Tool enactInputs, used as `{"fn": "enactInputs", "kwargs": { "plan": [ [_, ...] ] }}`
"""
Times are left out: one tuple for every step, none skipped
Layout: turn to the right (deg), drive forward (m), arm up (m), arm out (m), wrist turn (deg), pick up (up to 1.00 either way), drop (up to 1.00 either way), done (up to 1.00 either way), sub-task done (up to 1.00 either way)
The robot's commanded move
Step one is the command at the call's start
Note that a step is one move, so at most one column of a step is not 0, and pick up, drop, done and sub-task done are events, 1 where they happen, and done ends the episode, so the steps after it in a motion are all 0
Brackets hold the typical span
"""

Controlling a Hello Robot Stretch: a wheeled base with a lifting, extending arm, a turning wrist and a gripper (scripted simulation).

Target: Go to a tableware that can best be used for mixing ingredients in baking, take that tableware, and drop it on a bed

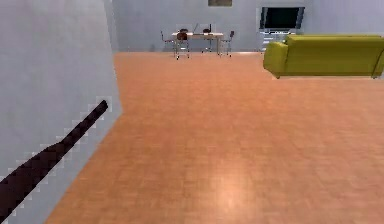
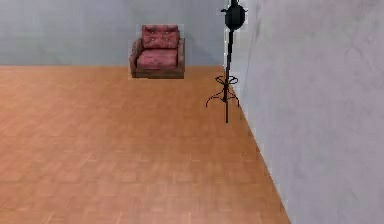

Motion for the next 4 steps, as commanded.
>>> {"fn": "enactInputs", "kwargs": {
  "plan": [
    [0.0,1.00,0.00,0.00,0.0,0.00,0.00,0.00,0.00],
    [0.0,1.00,0.00,0.00,0.0,0.00,0.00,0.00,0.00],
    [0.0,1.00,0.00,0.00,0.0,0.00,0.00,0.00,0.00],
    [0.0,1.00,0.00,0.00,0.0,0.00,0.00,0.00,0.00]
  ]
}}
